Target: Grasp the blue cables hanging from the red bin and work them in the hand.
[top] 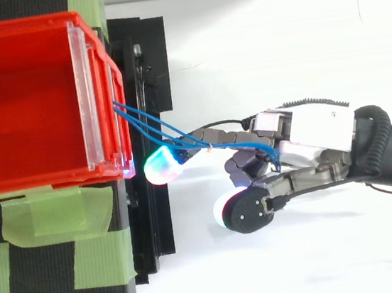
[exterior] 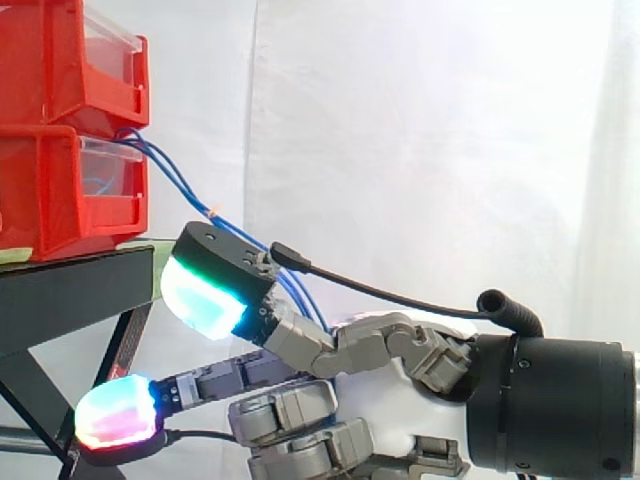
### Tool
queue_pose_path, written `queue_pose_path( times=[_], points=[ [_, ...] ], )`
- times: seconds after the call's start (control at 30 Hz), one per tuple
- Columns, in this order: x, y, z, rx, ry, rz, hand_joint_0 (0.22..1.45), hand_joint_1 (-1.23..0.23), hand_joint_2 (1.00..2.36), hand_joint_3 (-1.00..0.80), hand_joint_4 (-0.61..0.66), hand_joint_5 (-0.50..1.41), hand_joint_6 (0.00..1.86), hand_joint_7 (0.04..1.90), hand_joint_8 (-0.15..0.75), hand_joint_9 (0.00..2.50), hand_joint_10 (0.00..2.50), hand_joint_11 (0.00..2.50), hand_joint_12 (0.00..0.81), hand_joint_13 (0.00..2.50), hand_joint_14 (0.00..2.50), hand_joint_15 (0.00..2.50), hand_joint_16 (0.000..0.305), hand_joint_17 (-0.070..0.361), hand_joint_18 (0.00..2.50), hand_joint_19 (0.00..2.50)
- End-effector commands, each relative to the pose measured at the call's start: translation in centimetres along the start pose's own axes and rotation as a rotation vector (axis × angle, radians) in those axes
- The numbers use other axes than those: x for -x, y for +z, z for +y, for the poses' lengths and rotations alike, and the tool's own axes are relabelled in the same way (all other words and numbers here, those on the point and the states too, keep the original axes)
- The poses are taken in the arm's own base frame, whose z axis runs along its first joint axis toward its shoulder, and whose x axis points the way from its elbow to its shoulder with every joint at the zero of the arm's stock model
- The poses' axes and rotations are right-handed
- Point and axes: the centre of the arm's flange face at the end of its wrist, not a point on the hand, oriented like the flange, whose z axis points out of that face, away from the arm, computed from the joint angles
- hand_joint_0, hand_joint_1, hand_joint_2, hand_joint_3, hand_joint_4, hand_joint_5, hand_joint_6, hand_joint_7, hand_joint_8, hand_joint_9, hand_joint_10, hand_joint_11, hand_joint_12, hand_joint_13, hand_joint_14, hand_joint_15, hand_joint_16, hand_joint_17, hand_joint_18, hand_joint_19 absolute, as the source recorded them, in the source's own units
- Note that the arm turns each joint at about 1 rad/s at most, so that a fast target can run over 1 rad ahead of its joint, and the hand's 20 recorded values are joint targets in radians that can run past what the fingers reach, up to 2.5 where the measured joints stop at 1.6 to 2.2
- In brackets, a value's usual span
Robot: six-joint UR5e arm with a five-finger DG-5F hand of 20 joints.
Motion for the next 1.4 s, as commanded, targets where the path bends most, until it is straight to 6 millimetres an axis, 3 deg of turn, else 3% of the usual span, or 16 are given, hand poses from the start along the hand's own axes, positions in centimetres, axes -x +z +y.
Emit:
queue_pose_path(
  times=[0.0, 0.07, 0.1, 0.17, 0.27, 0.37, 0.4, 0.57, 0.6, 0.73, 1.0, 1.13, 1.17, 1.37],
  points=[
    [-0.02, 0.05, 0.06, 0.001, -0.001, -0.001, 0.86, -0.55, 1.0, -0.97, 0.3, -0.09, 0.01, 0.8, 0.377, 0.54, 2.47, 1.59, 0.435, 0.96, 2.07, 1.46, 0.051, 0.114, 1.44, 1.64],
    [-0.02, 0.05, 0.06, 0.001, -0.009, -0.001, 0.86, -0.55, 1.0, -0.97, 0.31, -0.09, 0.01, 0.81, 0.381, 0.49, 2.5, 1.63, 0.441, 0.92, 2.27, 1.46, 0.05, 0.112, 1.48, 1.73],
    [0.03, 0.0, 0.01, 0.0, -0.014, -0.003, 0.86, -0.55, 1.0, -0.96, 0.31, -0.08, 0.01, 0.81, 0.383, 0.46, 2.5, 1.68, 0.447, 0.86, 2.5, 1.44, 0.049, 0.11, 1.53, 1.87],
    [-0.02, 0.05, 0.06, 0.001, -0.018, -0.001, 0.86, -0.55, 1.0, -0.97, 0.32, -0.06, 0.01, 0.81, 0.374, 0.47, 2.5, 1.84, 0.451, 0.86, 2.5, 1.51, 0.048, 0.109, 1.5, 1.87],
    [0.01, -0.01, -0.08, -0.001, -0.035, 0.0, 0.85, -0.56, 1.0, -0.96, 0.33, -0.02, 0.01, 0.82, 0.37, 0.52, 2.5, 2.17, 0.464, 0.9, 2.5, 1.57, 0.051, 0.116, 1.38, 1.44],
    [-0.01, 0.0, 0.01, 0.0, -0.045, 0.002, 0.84, -0.56, 1.0, -0.96, 0.35, 0.03, 0.01, 0.84, 0.401, 0.64, 2.5, 2.44, 0.533, 1.11, 2.5, 1.73, 0.059, 0.133, 1.41, 1.15],
    [-0.03, 0.05, 0.06, 0.001, -0.047, 0.0, 0.84, -0.56, 1.0, -0.97, 0.36, 0.06, 0.01, 0.85, 0.426, 0.71, 2.5, 2.5, 0.589, 1.23, 2.5, 1.8, 0.063, 0.142, 1.5, 1.04],
    [-0.05, 0.05, 0.06, 0.001, -0.053, 0.002, 0.8, -0.55, 1.0, -0.99, 0.39, 0.13, 0.01, 0.88, 0.501, 0.96, 2.5, 2.5, 0.693, 1.56, 2.5, 1.91, 0.071, 0.159, 1.83, 0.81],
    [-0.06, 0.05, 0.06, 0.001, -0.053, 0.003, 0.79, -0.55, 1.0, -1.0, 0.4, 0.14, 0.01, 0.9, 0.515, 1.05, 2.5, 2.5, 0.706, 1.66, 2.5, 1.9, 0.216, 0.162, 1.94, 0.76],
    [-0.06, 0.05, 0.06, 0.001, -0.053, 0.003, 0.76, -0.53, 1.0, -1.0, 0.37, 0.13, 0.01, 1.03, 0.528, 1.18, 2.5, 2.5, 0.715, 1.81, 2.5, 1.89, 0.23, 0.173, 2.17, 0.67],
    [0.05, -0.08, -0.06, -0.008, -0.059, 0.0, 0.72, -0.53, 1.0, -1.0, 0.22, 0.04, 0.0, 1.22, 0.534, 1.33, 2.5, 2.5, 0.711, 1.92, 2.5, 1.88, 0.24, 0.18, 2.33, 0.67],
    [0.1, -0.18, -0.15, -0.017, -0.066, 0.001, 0.69, -0.53, 1.0, -1.0, 0.23, 0.01, 0.02, 1.25, 0.627, 1.22, 2.5, 2.5, 0.727, 1.93, 2.5, 1.9, 0.252, 0.189, 2.35, 0.65],
    [0.08, -0.14, -0.11, -0.017, -0.064, 0.001, 0.69, -0.53, 1.0, -1.0, 0.25, 0.01, 0.12, 1.23, 0.606, 1.25, 2.5, 2.5, 0.717, 1.92, 2.5, 1.89, 0.245, 0.184, 2.35, 0.64],
    [-0.11, 0.17, 0.2, -0.009, -0.061, 0.0, 0.73, -0.55, 1.0, -1.0, 0.28, 0.1, 0.11, 1.26, 0.607, 1.52, 2.5, 2.5, 0.712, 2.01, 2.5, 1.89, 0.23, 0.172, 2.42, 0.67]
  ],
)
